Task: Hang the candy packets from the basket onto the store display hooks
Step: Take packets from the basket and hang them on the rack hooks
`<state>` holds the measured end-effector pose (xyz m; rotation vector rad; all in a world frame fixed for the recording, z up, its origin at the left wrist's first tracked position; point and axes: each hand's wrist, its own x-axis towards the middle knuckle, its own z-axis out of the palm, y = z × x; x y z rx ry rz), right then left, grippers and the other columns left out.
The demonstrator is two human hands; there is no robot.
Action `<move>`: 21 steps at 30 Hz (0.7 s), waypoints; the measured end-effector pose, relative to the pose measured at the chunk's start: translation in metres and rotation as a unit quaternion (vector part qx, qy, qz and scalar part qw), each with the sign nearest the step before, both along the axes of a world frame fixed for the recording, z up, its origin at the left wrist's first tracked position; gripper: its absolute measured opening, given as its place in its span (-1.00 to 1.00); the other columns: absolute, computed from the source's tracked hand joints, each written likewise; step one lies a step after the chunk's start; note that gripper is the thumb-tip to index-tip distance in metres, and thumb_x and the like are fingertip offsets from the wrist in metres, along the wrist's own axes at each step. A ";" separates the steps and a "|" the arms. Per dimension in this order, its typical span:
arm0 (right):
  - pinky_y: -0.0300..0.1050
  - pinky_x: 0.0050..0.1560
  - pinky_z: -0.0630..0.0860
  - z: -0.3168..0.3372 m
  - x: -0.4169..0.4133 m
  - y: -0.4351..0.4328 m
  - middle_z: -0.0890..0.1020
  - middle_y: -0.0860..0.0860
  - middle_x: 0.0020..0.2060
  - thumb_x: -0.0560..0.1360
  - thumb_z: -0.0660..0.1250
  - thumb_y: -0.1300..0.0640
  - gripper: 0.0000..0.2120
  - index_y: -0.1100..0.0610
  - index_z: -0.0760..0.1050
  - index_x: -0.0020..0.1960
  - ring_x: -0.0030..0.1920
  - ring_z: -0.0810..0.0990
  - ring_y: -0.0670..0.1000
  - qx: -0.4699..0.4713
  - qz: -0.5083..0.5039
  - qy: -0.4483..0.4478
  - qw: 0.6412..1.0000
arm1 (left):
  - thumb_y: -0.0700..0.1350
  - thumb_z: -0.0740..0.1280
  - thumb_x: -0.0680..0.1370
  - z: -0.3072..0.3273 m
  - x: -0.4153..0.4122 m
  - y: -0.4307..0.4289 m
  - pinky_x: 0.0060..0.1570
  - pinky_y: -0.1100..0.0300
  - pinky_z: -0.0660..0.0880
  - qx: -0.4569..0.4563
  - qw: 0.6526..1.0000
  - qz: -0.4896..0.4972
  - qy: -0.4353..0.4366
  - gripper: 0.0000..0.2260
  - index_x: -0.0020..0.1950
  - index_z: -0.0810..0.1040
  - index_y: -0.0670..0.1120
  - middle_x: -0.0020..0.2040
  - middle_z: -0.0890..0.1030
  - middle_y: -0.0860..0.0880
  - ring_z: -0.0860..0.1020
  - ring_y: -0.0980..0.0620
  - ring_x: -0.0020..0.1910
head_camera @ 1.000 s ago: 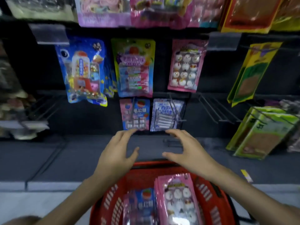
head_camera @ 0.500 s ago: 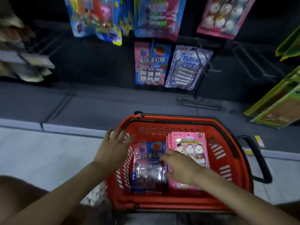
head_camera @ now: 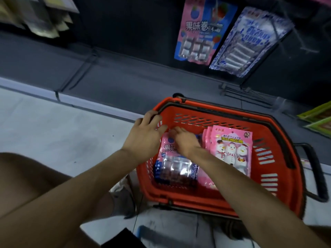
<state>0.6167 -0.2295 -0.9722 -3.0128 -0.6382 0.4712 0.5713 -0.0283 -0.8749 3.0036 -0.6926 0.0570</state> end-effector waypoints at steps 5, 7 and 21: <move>0.05 0.17 0.53 -0.012 0.004 0.026 0.51 0.11 0.27 0.47 0.34 0.40 -0.45 0.15 0.42 0.44 0.29 0.54 0.20 0.008 -0.036 0.023 0.999 | -0.10 0.39 0.46 0.000 0.000 -0.002 0.26 -0.12 0.48 0.001 1.000 0.012 0.010 -0.60 0.31 0.60 -0.01 0.38 0.50 -0.09 0.26 -0.19 0.54; 0.10 0.19 0.54 -0.013 0.004 0.035 0.47 0.12 0.28 0.50 0.32 0.42 -0.48 0.18 0.41 0.44 0.28 0.55 0.21 -0.008 -0.054 0.034 0.998 | -0.09 0.37 0.47 0.000 0.000 -0.002 0.26 -0.12 0.48 -0.002 1.000 0.011 0.010 -0.61 0.31 0.60 -0.01 0.38 0.49 -0.08 0.25 -0.19 0.54; -0.05 -0.23 0.41 0.031 -0.019 0.016 0.70 0.08 -0.01 0.51 0.26 0.40 -0.65 0.04 0.53 0.16 -0.04 0.71 0.22 0.019 -0.064 -0.042 0.997 | -0.12 0.38 0.50 0.003 0.000 0.000 0.29 -0.16 0.48 -0.025 0.999 0.014 0.016 -0.68 0.26 0.63 -0.04 0.39 0.51 -0.09 0.27 -0.18 0.54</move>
